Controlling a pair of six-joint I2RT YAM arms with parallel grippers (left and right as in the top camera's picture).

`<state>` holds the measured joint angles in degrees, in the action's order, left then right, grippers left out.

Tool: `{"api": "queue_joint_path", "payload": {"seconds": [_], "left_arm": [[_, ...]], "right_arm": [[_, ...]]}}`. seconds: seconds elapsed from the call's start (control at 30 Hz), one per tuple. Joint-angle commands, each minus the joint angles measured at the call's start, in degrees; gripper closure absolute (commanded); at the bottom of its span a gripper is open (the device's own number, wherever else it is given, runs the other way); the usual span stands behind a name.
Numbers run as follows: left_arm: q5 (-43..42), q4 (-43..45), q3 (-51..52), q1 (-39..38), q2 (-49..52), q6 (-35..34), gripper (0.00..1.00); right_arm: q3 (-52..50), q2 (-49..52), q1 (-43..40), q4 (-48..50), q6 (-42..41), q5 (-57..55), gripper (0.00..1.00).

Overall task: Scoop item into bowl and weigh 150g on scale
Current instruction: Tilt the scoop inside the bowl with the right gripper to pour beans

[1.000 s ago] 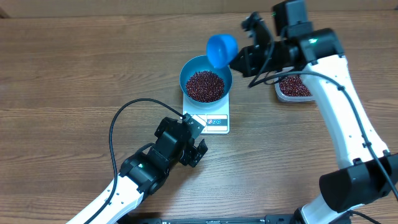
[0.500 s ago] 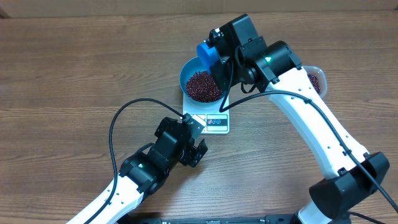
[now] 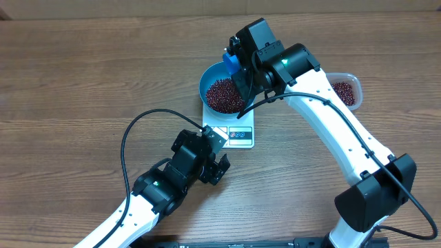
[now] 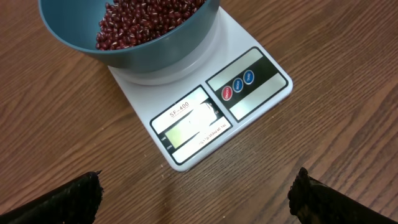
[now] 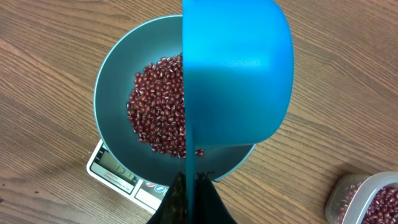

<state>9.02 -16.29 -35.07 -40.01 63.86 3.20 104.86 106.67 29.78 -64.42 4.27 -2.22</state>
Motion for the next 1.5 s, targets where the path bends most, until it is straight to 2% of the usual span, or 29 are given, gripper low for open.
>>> {"api": "queue_joint_path", "payload": {"seconds": [0.0,0.67,1.33,1.47], "left_arm": [[-0.04,0.00,0.39,0.24,-0.55,0.66,0.00],[-0.04,0.00,0.39,0.24,-0.55,0.66,0.01],[-0.04,0.00,0.39,0.26,-0.55,0.66,0.00],[-0.04,0.00,0.39,0.24,-0.55,0.66,0.01]], "right_arm": [[-0.22,0.09,0.26,0.87,0.07,-0.72,0.96],[-7.58,0.13,1.33,1.66,-2.56,1.88,0.96],[-11.93,0.31,2.78,11.74,-3.98,1.60,0.96],[-11.93,1.25,2.78,12.79,-0.94,0.13,0.96]]}}
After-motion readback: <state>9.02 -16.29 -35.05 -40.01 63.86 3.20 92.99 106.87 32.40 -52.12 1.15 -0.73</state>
